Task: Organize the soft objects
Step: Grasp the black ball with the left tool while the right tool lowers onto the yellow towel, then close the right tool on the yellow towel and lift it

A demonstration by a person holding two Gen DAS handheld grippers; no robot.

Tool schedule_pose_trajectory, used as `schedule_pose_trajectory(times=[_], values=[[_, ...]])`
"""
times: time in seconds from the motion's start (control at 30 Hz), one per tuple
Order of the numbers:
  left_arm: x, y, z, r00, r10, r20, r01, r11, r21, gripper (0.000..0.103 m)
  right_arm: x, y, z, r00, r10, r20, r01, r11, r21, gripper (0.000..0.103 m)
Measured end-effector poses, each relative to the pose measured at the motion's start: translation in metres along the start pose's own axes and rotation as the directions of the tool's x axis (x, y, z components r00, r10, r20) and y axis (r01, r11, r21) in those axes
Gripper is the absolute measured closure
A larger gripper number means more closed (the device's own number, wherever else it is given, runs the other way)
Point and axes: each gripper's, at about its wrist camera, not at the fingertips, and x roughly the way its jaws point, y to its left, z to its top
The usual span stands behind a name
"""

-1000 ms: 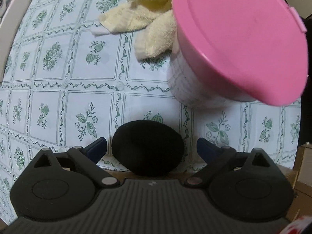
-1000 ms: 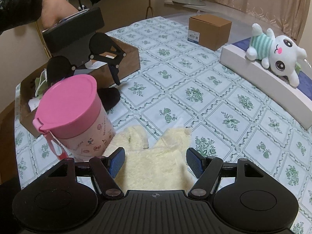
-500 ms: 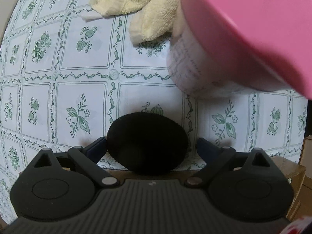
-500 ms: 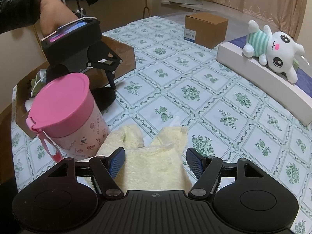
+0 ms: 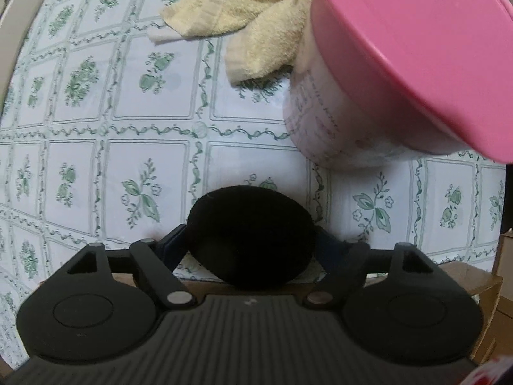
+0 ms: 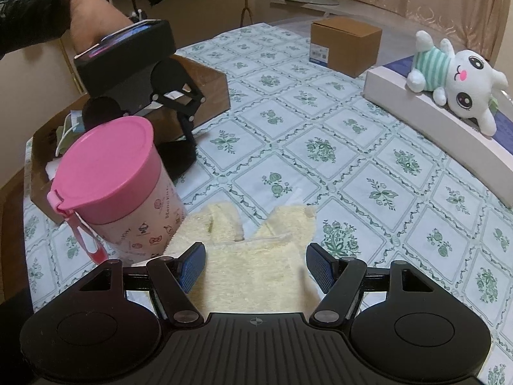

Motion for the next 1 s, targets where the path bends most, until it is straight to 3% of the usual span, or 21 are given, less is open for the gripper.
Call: schedule_pose_trajectory(times=[0.2, 0.4, 0.5, 0.73, 0.87, 1.0], values=[[-0.021, 0.007, 0.001, 0.998, 0.051, 0.049, -0.050, 0.999, -0.021, 0.025, 0.002, 0.004, 0.001, 0.999, 0.031, -0.026, -0.031, 0.999, -0.025, 0.034], [-0.049, 0.020, 0.003, 0.982, 0.129, 0.135, -0.117, 0.989, -0.094, 0.025, 0.014, 0.003, 0.003, 0.996, 0.059, -0.073, -0.061, 0.998, -0.030, 0.033], [-0.057, 0.022, 0.004, 0.972, 0.183, 0.151, -0.165, 0.978, -0.125, 0.025, 0.020, 0.002, 0.004, 0.993, 0.063, -0.103, -0.067, 0.997, -0.033, 0.019], [-0.065, 0.035, -0.002, 0.952, 0.236, 0.195, -0.192, 0.957, -0.218, 0.025, 0.034, 0.012, 0.002, 0.969, 0.144, -0.201, -0.161, 0.984, -0.073, 0.008], [-0.065, 0.037, -0.003, 0.944, 0.256, 0.206, -0.201, 0.946, -0.254, 0.025, 0.051, 0.023, -0.001, 0.961, 0.093, -0.259, -0.132, 0.982, -0.138, 0.008], [-0.064, 0.040, -0.004, 0.941, 0.259, 0.217, -0.192, 0.939, -0.287, 0.025, 0.068, 0.016, 0.003, 0.952, 0.073, -0.299, -0.100, 0.992, -0.077, 0.008]])
